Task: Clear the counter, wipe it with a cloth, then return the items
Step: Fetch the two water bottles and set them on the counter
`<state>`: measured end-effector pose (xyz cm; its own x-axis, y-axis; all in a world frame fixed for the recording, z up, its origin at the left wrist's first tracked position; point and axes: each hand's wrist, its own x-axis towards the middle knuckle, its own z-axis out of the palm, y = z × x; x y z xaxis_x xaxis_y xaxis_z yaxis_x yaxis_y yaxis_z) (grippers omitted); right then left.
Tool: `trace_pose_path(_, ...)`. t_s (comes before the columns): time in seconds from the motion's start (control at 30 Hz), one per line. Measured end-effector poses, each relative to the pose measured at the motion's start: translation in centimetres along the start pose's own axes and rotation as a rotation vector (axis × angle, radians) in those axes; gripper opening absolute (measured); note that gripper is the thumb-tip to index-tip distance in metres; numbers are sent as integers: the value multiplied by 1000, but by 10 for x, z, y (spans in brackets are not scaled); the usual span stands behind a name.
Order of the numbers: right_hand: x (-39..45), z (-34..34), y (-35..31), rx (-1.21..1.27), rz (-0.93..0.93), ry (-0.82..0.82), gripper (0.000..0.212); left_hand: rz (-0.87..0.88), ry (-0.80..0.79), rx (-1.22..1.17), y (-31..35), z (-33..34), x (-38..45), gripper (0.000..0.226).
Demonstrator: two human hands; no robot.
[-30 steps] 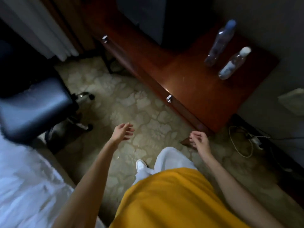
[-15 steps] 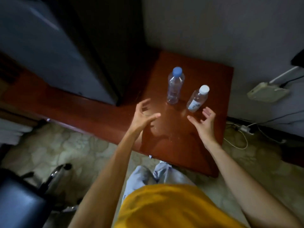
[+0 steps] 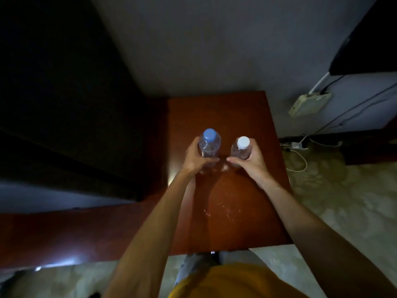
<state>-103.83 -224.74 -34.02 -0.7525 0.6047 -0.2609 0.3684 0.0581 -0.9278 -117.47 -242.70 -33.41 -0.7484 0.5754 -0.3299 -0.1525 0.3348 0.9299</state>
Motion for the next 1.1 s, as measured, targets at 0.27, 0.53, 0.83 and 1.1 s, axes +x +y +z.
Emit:
trace_pose_path(0.27,-28,-36,9,126,92,173,77,-55,-48,-38,20,3,-8,80)
trace_pose_path(0.53,-108,-141,45,240,250,475,74,-90,-315,-45,38,96,-33,66)
trace_pose_path(0.83,-264,-276,151,376,338,888,99,-57,-672,125,62,316,-86,55)
trace_pose_path(1.1,-365,-437,251,494,416,1096,86,-93,-838,240,70,561,-149,42)
